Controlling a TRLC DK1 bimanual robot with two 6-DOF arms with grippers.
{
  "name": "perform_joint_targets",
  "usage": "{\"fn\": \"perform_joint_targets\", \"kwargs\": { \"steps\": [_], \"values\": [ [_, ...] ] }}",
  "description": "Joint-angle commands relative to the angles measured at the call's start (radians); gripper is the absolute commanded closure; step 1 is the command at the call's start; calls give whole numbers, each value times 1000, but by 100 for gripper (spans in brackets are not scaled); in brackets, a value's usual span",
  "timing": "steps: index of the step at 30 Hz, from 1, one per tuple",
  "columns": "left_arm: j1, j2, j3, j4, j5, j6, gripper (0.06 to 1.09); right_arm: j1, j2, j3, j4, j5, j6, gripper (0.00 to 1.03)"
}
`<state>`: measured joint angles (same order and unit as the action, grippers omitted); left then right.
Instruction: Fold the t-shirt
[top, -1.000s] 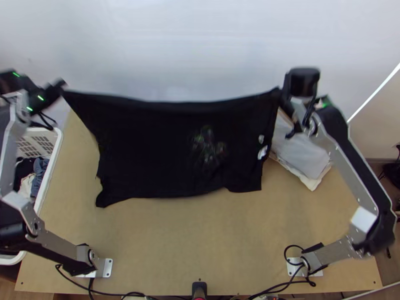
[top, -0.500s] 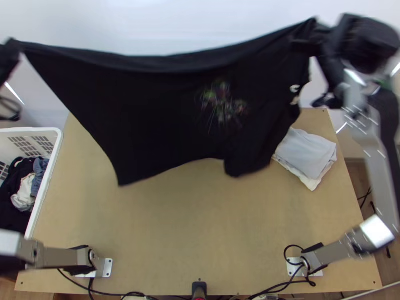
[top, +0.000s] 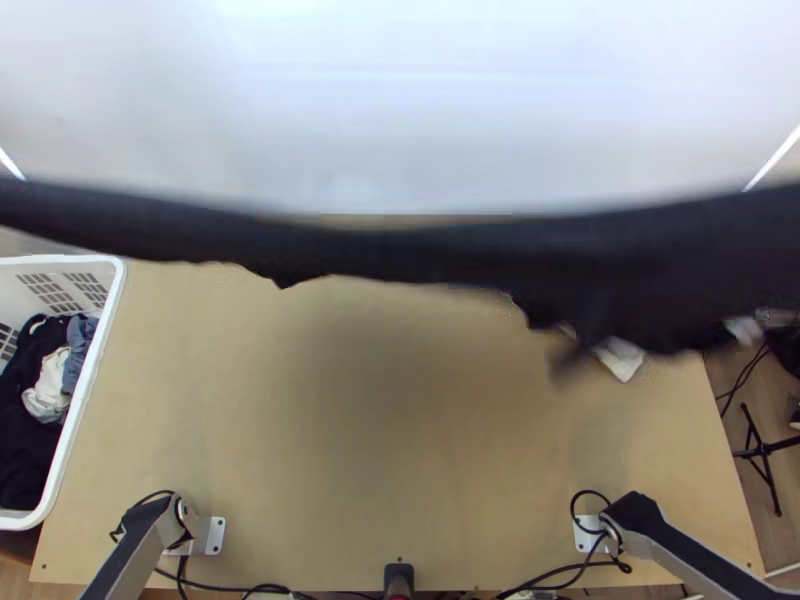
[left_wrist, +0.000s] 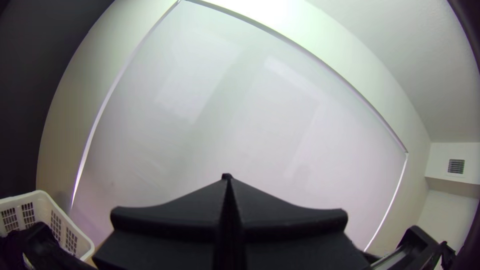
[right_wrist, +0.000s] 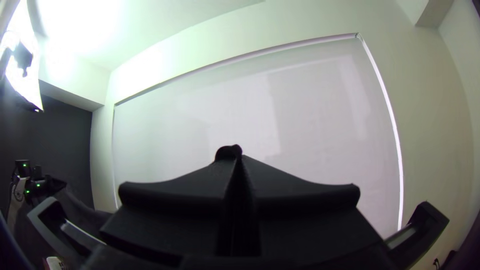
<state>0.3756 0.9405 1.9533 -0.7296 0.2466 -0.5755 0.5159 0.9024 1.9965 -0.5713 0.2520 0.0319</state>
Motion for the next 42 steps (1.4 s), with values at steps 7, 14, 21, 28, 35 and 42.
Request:
{"fn": "perform_joint_targets", "kwargs": {
  "steps": [7,14,21,28,35,42],
  "values": [
    [9,-97,-77,-10,-9,-15,105,24,-154,-93,-82,-22,-29,100],
    [9,-88,-172,-1,-21,-32,105,67,-142,-412,50,-22,2,100],
    [13,-83,-597,187,-20,-14,105,35,-89,-918,347,-43,-26,100],
    [-52,84,-926,430,-64,11,105,-97,168,-1073,410,-165,138,100],
    [-95,440,-892,618,-142,23,105,-228,478,-933,370,-200,174,100],
    [-121,778,-611,644,-187,12,105,-309,748,-702,350,-201,175,100]
  ]
}}
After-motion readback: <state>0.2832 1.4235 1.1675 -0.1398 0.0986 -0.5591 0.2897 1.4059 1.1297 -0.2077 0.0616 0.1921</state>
